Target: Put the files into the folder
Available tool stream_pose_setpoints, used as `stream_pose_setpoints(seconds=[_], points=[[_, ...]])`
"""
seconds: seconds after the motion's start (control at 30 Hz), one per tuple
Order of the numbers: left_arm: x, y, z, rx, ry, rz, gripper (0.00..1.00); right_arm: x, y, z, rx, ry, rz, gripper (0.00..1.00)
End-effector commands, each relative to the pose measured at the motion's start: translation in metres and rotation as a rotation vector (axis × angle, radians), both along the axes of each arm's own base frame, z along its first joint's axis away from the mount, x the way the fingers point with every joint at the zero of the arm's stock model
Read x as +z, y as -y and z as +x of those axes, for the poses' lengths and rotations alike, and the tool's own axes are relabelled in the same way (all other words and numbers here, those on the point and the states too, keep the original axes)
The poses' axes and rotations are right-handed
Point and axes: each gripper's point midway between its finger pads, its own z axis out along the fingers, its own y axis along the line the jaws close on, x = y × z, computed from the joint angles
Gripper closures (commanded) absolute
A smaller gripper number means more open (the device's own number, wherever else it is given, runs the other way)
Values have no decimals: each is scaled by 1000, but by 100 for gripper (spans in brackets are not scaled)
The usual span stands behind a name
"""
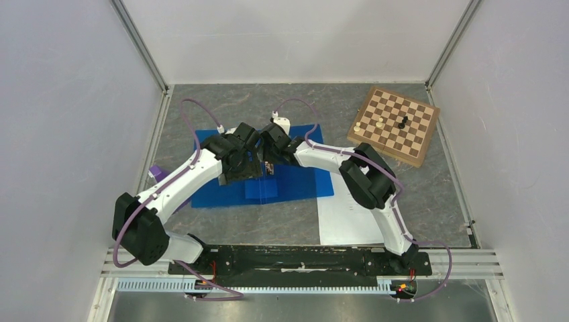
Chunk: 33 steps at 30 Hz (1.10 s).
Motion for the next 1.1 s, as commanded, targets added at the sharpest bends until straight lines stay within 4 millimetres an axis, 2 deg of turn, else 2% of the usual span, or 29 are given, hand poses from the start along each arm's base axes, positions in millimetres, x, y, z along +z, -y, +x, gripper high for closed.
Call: stream_pose_setpoints(seconds=[0.0,0.07,0.13,0.2,0.27,0.3,0.37,0.4,0.57,0.7,0.77,0.93,1.07], points=[[6,15,4,-87,39,-87,10,52,-14,14,15,107,71,29],[6,26,6,-113,51,-140,10,70,-11,14,36,138,72,22],[8,41,7,-144,59,-211,10,86,4,9,39,164,60,16],[9,56,7,-181,62,-267,10,104,32,2,29,193,57,10],[6,72,5,-213,60,-298,10,107,68,-9,24,210,51,7],[4,82,3,-235,52,-314,11,119,87,-13,5,234,62,4],[-2,102,-3,-278,43,-344,11,113,127,-31,-17,237,47,2],[-5,116,-9,-310,29,-370,12,117,146,-37,-35,249,46,2],[-18,168,-37,-442,4,-410,12,100,228,-78,-124,245,20,2],[-37,204,-61,-535,-27,-402,12,80,281,-108,-221,213,-18,2],[-49,216,-71,-565,-41,-384,12,63,303,-124,-264,175,-40,2],[-76,235,-87,-616,-70,-341,12,37,343,-156,-371,101,-118,2],[-85,244,-82,-630,-43,-305,12,30,366,-172,-448,90,-146,2]])
